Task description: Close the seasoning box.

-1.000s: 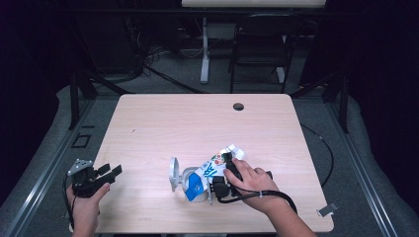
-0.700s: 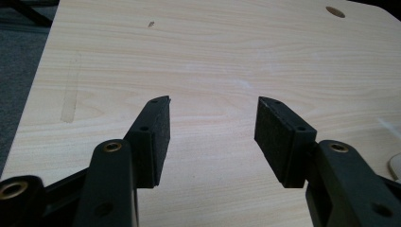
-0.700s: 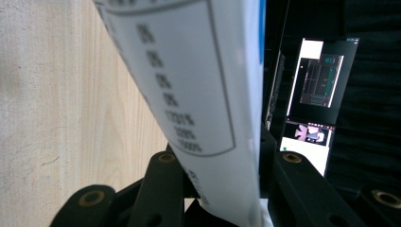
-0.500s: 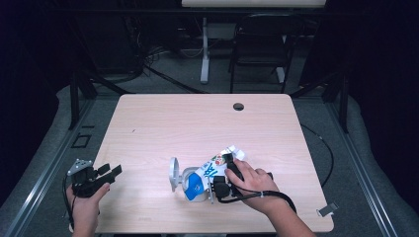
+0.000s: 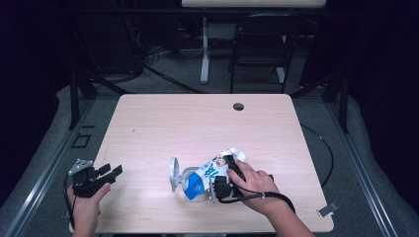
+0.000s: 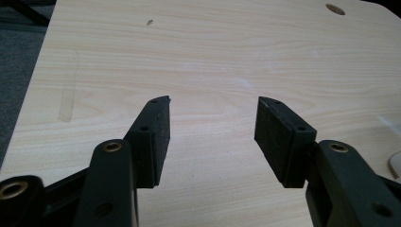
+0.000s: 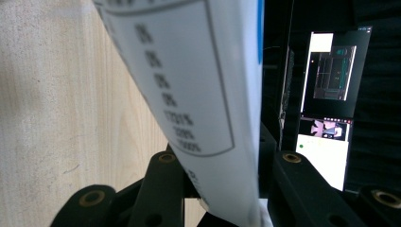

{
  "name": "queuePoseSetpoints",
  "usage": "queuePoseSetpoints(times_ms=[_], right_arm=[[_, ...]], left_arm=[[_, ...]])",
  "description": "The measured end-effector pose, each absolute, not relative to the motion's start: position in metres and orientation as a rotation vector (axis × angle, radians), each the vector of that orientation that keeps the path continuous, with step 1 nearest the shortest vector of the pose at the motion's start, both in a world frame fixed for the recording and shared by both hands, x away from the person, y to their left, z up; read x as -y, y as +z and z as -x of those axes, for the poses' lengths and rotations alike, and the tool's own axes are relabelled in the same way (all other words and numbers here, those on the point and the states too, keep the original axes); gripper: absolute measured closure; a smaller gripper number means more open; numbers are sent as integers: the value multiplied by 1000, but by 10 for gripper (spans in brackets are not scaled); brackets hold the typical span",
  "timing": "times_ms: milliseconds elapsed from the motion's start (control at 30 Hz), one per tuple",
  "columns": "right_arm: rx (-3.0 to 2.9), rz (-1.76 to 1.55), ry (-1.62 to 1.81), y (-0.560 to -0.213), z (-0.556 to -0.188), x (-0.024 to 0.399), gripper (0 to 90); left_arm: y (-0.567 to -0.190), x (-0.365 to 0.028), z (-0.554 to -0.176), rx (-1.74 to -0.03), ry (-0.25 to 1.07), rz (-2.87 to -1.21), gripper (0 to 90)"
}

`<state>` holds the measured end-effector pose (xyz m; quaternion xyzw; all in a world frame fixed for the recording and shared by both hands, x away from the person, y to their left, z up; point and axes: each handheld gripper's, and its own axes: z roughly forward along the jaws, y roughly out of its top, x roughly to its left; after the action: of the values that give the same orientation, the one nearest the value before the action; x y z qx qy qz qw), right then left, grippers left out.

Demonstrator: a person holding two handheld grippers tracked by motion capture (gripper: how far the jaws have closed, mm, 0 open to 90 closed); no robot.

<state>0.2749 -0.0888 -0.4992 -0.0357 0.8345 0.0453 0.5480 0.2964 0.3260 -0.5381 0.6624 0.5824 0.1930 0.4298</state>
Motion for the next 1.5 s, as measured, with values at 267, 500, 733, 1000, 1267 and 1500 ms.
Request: queuePoseSetpoints(times_ms=[267, 500, 733, 1000, 1267, 1500], right_arm=[[-1985, 57, 145, -501, -275, 91, 734], [-1989, 36, 145, -499, -275, 92, 737], [-2017, -12, 213, -501, -277, 94, 753], [-2036, -91, 295, -502, -275, 101, 756], [-2056, -220, 423, -503, -274, 114, 757], [-2076, -324, 519, -506, -273, 120, 756]], left_arm=[[-539, -326, -297, -1456, 480, -1655, 467], [-539, -326, -298, -1462, 476, -1650, 467], [-539, -322, -300, -1457, 470, -1656, 467], [-539, -319, -304, -1458, 469, -1654, 467], [-542, -317, -304, -1466, 467, -1667, 467], [-542, -315, -303, -1453, 470, -1674, 467]])
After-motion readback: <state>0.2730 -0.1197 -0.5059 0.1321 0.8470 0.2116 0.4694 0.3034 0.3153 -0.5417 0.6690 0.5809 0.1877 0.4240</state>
